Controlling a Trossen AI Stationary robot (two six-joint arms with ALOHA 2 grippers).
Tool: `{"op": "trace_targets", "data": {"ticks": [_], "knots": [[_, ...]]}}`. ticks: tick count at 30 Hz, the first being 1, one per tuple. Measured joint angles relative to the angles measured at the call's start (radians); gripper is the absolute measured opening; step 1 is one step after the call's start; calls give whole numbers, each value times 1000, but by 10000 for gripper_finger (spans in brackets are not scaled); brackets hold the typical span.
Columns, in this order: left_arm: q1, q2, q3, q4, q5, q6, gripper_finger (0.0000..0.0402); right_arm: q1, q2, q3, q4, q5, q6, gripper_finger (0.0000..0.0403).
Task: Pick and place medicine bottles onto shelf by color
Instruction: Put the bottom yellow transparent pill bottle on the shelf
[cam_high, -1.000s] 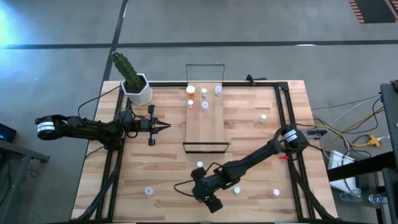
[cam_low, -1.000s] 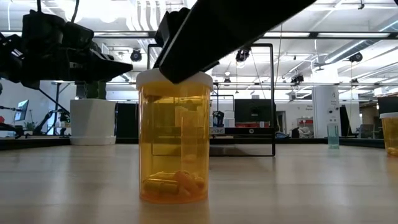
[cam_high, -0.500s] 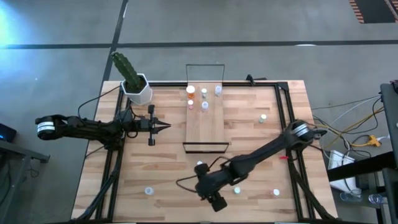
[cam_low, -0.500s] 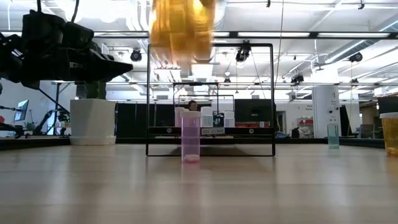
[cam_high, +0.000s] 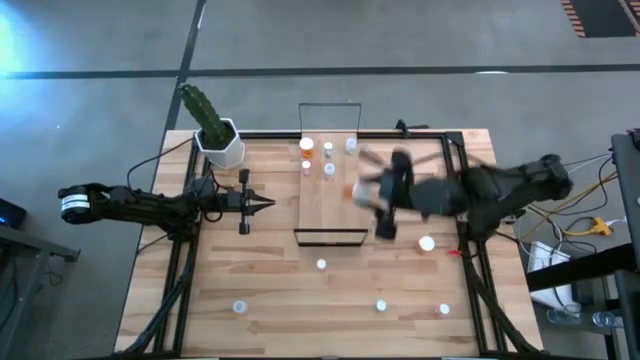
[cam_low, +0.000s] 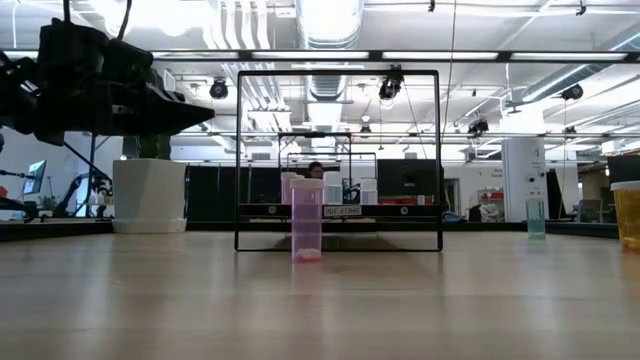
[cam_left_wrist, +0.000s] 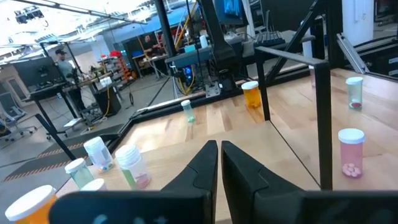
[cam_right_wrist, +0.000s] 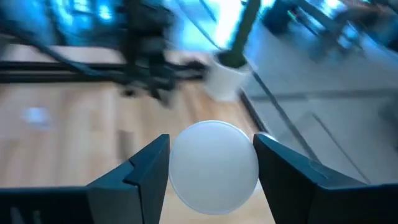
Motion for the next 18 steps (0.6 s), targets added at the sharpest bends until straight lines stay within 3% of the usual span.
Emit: {"op": "trace_targets", "data": {"ticks": [5, 12, 18], "knots": [[0, 17, 6, 6, 0, 0, 4, -264, -48, -145, 30, -191, 20, 202], [0, 25, 7, 18, 0, 0, 4, -559, 29, -413, 319, -522, -13, 201], [0, 25, 4, 15, 0, 1, 4, -650, 158, -475, 391, -567, -32, 201]]}}
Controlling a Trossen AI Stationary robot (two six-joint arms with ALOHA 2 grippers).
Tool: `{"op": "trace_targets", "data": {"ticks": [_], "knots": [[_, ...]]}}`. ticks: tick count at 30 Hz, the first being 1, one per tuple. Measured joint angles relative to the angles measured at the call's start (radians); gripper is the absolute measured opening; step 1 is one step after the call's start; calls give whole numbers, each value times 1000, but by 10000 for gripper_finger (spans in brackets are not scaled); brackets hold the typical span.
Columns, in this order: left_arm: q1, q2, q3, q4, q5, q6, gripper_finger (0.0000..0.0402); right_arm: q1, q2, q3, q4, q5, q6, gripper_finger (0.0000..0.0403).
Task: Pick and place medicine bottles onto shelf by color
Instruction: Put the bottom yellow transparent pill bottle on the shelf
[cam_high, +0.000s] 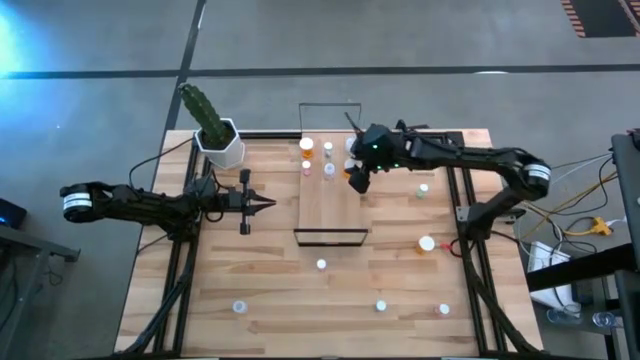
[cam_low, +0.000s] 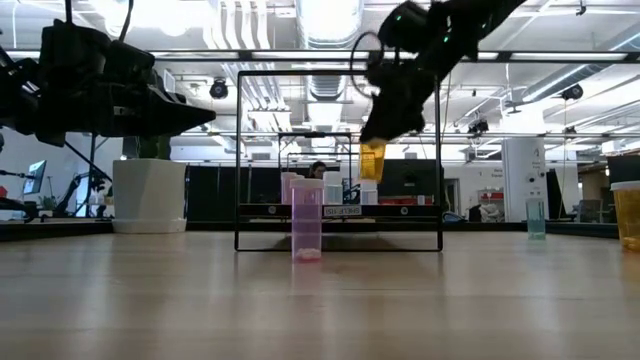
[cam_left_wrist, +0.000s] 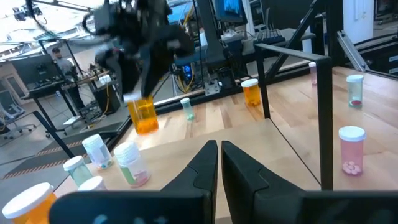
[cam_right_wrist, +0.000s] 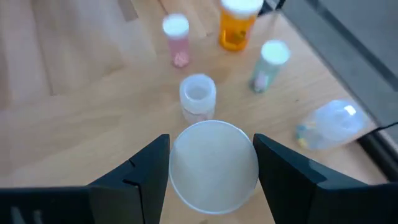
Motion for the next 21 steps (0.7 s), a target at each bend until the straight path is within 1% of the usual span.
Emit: {"op": "trace_targets", "data": {"ticks": [3, 11, 16, 21], "knots": [[0, 0, 0, 0, 0, 0, 4, -6, 57, -3, 34, -4, -9, 201], [-1, 0, 0, 1, 0, -1, 4, -24, 159, 64, 21, 4, -26, 201], [-1, 0, -1, 0, 0, -1, 4, -45, 191, 108, -37, 5, -23, 207], [-1, 0, -2, 0, 0, -2, 4, -60, 204, 118, -63, 7, 1, 214]]}}
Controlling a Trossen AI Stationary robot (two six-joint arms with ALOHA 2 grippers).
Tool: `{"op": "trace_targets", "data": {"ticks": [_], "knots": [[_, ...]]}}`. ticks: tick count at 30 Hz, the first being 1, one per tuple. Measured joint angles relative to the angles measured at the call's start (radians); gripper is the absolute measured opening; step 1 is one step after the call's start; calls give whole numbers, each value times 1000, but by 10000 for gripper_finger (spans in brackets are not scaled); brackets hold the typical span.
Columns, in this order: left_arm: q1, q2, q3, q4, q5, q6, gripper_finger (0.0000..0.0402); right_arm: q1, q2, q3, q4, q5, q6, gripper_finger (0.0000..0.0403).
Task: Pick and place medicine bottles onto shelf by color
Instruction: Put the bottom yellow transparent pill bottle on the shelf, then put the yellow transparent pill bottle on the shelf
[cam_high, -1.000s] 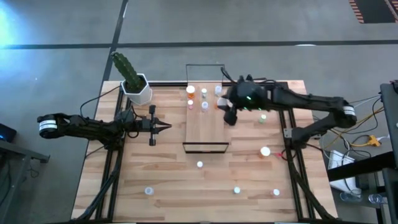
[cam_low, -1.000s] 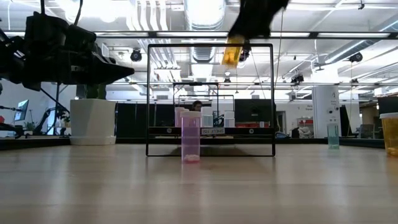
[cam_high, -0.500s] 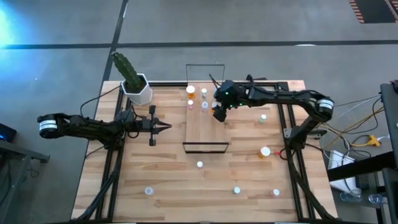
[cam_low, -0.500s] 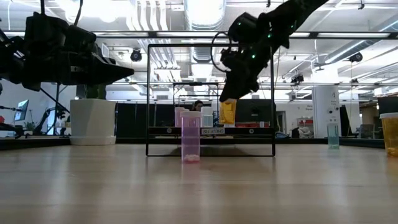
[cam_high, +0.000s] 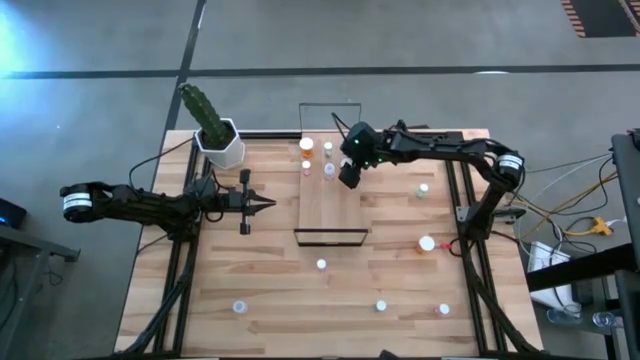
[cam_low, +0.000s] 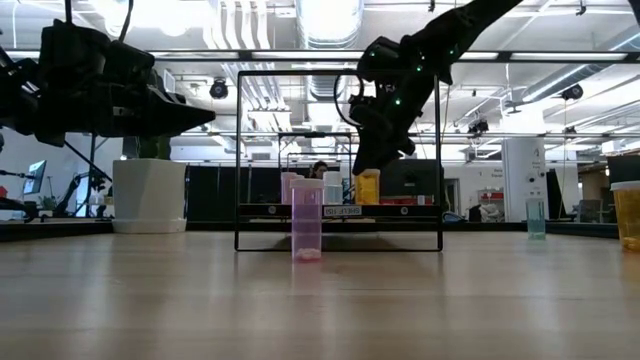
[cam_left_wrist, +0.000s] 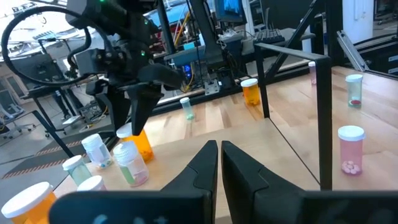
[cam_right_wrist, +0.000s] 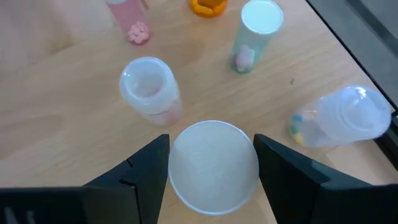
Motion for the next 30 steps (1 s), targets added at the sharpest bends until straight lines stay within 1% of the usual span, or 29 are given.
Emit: {"op": "trace_targets", "data": {"ticks": [4, 7, 16, 20, 23, 25, 27, 30], "knots": [[0, 0, 0, 0, 0, 0, 4, 1, 0, 0, 0, 37, 19, 216], [0, 0, 0, 0, 0, -1, 4, 1, -2, 0, -2, 50, 26, 226], [1, 0, 0, 0, 0, -1, 4, 9, -14, 46, -17, 52, 24, 305], [1, 0, 0, -1, 0, -1, 4, 31, -54, 101, -105, 54, 10, 320], [1, 0, 0, -1, 0, -1, 4, 71, -106, 140, -199, 69, 24, 310], [1, 0, 0, -1, 0, -1, 4, 121, -153, 151, -258, 116, 35, 292], [1, 0, -1, -1, 0, -1, 4, 189, -205, 149, -319, 176, 64, 265], [1, 0, -1, -1, 0, 0, 4, 327, -275, 137, -423, 286, 163, 214]]}}
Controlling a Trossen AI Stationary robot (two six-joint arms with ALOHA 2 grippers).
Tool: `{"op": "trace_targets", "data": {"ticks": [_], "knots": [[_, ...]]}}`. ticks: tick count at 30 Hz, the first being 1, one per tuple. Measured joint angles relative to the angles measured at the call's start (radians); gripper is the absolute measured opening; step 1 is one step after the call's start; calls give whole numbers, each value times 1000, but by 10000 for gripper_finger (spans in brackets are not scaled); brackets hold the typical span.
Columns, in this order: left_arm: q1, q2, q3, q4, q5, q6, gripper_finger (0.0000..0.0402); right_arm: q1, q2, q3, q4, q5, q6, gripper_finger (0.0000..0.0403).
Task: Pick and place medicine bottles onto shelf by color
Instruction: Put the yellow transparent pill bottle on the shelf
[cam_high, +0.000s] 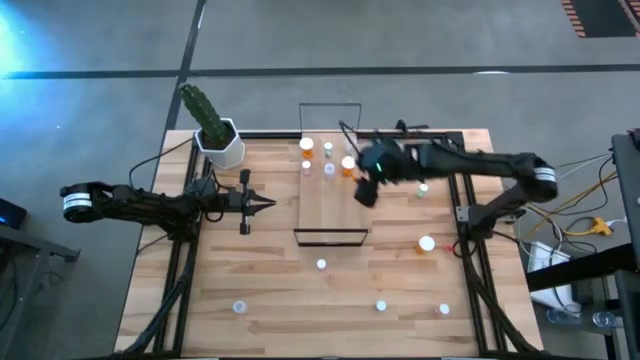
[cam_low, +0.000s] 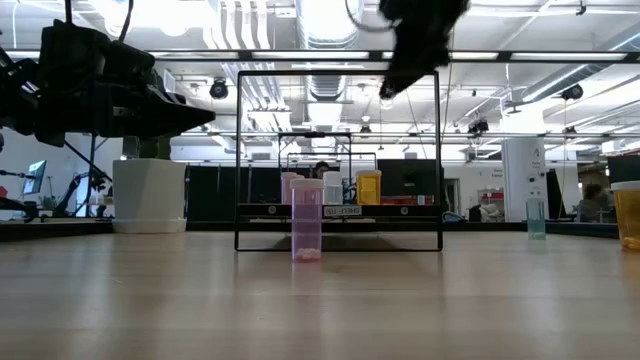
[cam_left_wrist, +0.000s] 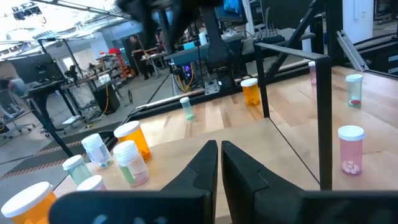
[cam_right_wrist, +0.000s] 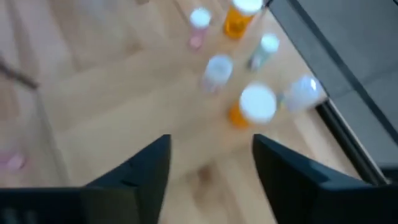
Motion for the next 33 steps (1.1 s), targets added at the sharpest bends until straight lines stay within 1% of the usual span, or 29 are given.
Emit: {"op": "trace_targets", "data": {"ticks": [4, 6, 8, 11, 14, 17, 18, 22, 25, 29, 33], "knots": [[0, 0, 0, 0, 0, 0, 4, 222, -48, -20, -166, 163, 223, 145], [0, 0, 0, 0, 0, 0, 4, 328, -53, -40, -245, 211, 353, 118], [0, 0, 0, 0, 0, 0, 4, 430, -53, -74, -297, 233, 456, 103], [0, 0, 0, 0, 0, 0, 4, 561, -31, -129, -323, 241, 597, 101], [0, 0, 0, 0, 0, 0, 4, 669, 2, -178, -340, 227, 740, 125], [0, 0, 0, 0, 0, 0, 4, 739, 33, -222, -359, 191, 897, 167], [0, 0, 0, 0, 0, 0, 4, 753, 43, -235, -369, 173, 949, 183], [0, 0, 0, 0, 0, -1, 4, 776, 60, -300, -402, 121, 1071, 247], [-1, 0, 0, 0, 0, -2, 4, 768, 44, -361, -450, 87, 1149, 282], [-1, 0, 0, -1, 0, -2, 4, 762, -10, -440, -448, 79, 1217, 302], [-1, 0, 0, -1, 0, -2, 4, 761, -77, -518, -430, 60, 1278, 300]]}}
